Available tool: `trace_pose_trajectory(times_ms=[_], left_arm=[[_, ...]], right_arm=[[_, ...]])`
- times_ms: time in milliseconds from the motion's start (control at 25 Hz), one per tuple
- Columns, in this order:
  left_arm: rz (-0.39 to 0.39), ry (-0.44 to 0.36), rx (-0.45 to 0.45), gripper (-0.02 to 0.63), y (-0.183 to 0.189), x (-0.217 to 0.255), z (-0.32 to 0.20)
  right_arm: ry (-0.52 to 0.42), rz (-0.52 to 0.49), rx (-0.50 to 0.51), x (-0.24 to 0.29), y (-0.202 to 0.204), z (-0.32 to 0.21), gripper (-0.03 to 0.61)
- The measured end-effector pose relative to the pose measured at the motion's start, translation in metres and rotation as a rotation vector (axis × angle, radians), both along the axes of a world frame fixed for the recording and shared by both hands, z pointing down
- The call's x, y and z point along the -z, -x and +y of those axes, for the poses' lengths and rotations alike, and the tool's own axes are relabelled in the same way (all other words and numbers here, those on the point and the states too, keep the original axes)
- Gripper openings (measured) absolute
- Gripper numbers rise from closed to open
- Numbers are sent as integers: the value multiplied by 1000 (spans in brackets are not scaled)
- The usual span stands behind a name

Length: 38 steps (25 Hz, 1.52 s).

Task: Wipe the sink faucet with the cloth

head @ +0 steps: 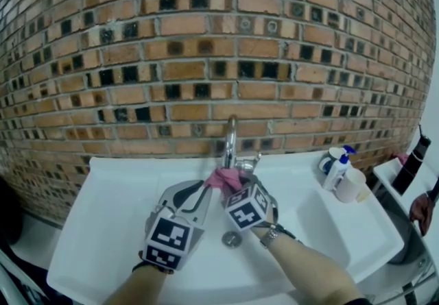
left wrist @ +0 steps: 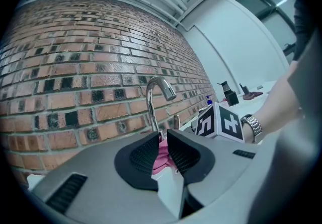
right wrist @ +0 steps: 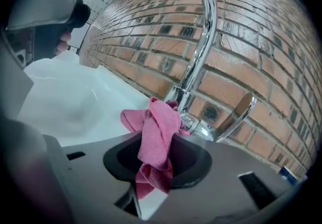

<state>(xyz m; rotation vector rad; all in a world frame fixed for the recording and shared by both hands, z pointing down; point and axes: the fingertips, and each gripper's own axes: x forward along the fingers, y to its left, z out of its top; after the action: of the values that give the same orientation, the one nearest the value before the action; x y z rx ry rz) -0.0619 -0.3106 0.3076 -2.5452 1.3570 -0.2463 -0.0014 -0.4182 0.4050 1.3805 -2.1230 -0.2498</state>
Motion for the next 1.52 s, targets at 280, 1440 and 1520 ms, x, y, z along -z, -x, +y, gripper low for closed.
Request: trace_pose_trajectory(times_ms=[280, 1440, 1520], left_arm=[[-8, 10, 2, 58, 0, -5, -2], [127, 79, -274, 233, -14, -1, 17], [114, 58, -302, 233, -18, 2, 24]], right_arm=[[37, -7, -4, -8, 1, -2, 124], [-70, -219, 417, 94, 16, 119, 124], [-78, -203, 428, 97, 7, 126, 124]])
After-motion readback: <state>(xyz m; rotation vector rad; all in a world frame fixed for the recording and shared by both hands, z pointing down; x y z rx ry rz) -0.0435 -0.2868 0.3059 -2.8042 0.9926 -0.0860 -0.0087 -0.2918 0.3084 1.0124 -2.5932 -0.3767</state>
